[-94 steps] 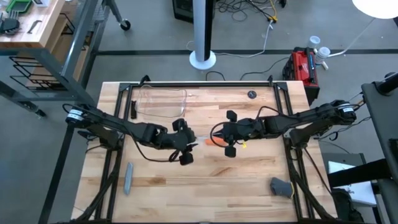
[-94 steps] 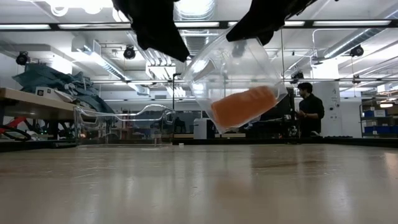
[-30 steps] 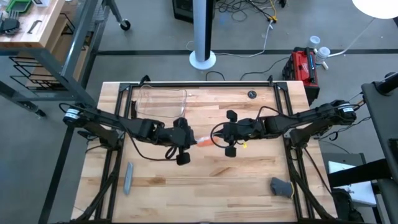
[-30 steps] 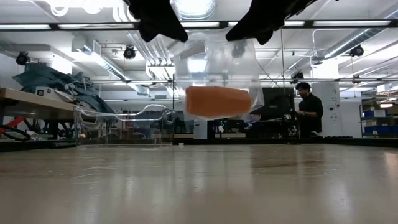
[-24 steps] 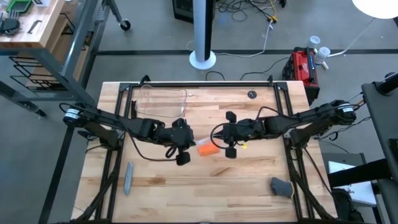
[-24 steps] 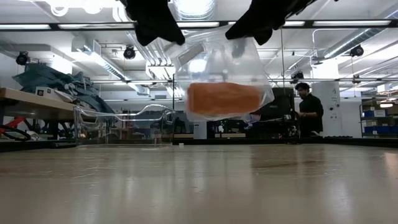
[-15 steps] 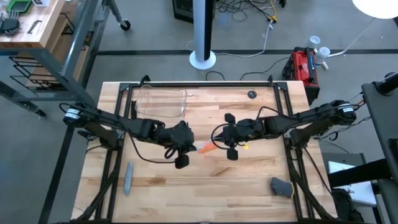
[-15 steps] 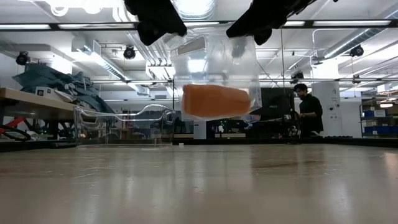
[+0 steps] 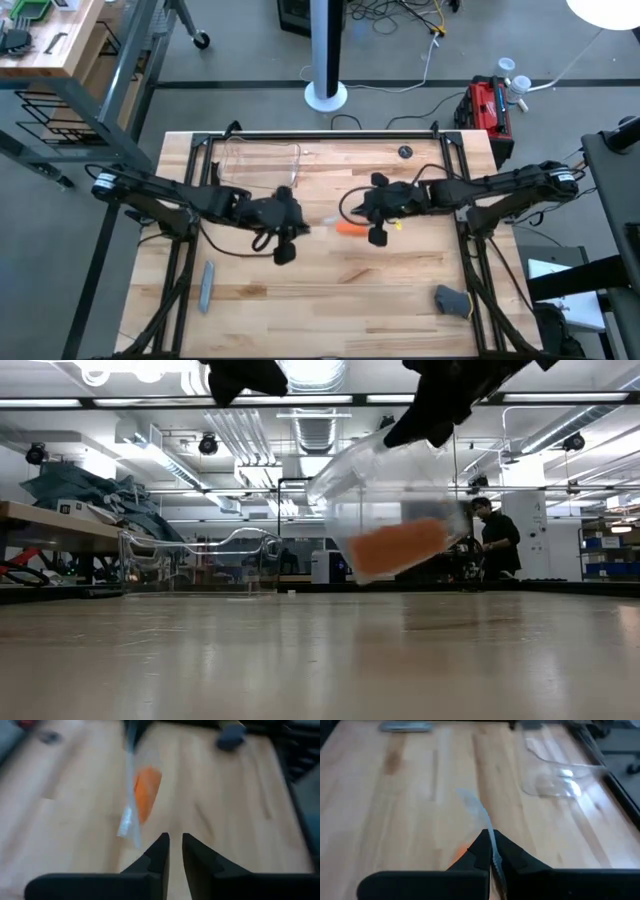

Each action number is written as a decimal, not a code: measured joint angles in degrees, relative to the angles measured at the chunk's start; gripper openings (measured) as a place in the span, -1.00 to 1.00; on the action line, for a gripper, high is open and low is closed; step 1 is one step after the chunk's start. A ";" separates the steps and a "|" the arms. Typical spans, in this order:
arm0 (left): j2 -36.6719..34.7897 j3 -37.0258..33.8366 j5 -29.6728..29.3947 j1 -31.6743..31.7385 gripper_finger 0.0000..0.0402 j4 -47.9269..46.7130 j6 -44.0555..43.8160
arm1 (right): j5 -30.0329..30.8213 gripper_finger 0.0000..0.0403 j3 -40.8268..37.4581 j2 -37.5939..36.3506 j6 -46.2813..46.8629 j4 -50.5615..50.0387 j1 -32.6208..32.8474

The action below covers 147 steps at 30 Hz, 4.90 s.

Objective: Roll bandage
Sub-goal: Close the transparent zip bag

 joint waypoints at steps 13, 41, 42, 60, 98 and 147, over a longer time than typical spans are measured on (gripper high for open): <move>-6.74 -4.79 -17.37 -1.53 -0.51 7.55 7.38 | -10.89 -1.00 -14.16 -11.42 5.42 21.44 -7.17; -0.93 -26.54 -17.83 -1.93 -0.13 63.46 15.10 | -20.25 -1.00 -20.67 -16.92 12.30 39.94 -9.21; -0.35 -25.85 -17.81 -1.82 -0.12 63.51 15.26 | -20.24 -1.00 -20.67 -16.76 12.29 40.24 -9.21; 6.90 -18.95 -22.96 -0.83 -0.94 62.74 23.85 | -20.26 -0.99 -20.67 -16.54 10.53 38.43 -8.71; 6.16 -15.56 -15.84 -1.29 -1.00 42.56 16.67 | -13.99 -0.28 -12.93 -2.88 -11.70 35.39 0.60; 4.85 -15.61 -12.80 -2.36 -0.96 39.03 6.99 | -6.08 -1.00 -7.49 -0.15 -2.76 26.70 0.53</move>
